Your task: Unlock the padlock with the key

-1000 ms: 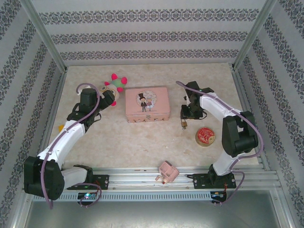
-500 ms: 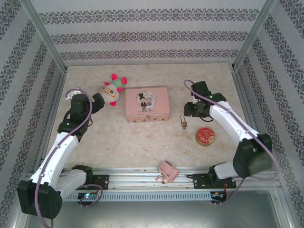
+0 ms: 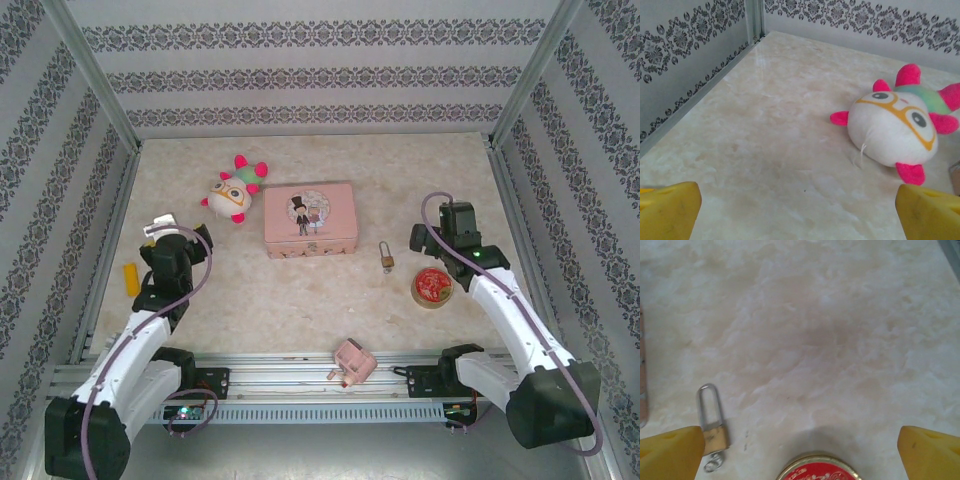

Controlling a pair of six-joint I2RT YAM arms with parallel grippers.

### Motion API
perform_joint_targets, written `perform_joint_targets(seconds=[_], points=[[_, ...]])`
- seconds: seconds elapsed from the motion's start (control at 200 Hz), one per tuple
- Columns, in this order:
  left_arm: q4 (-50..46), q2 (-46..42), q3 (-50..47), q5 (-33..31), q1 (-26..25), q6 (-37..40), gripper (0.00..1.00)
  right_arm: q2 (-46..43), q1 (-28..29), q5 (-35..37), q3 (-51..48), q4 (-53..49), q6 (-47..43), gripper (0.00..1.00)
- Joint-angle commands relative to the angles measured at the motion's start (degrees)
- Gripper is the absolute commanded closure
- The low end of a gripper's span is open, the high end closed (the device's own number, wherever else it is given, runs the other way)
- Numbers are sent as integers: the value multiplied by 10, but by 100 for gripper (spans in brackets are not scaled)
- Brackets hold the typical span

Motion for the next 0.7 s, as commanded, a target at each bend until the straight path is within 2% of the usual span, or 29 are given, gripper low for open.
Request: perform_joint_targets(seconds=[0.0, 0.2, 0.42, 0.695], points=[[148, 33, -12, -8, 9, 62, 1, -10, -7, 57, -34, 117, -23, 2], [239, 126, -17, 41, 18, 98, 1, -15, -11, 73, -107, 299, -97, 2], [321, 225, -13, 110, 32, 116, 1, 7, -28, 65, -160, 445, -149, 2], [392, 299, -15, 153, 40, 149, 1, 33, -51, 37, -189, 517, -141, 2]])
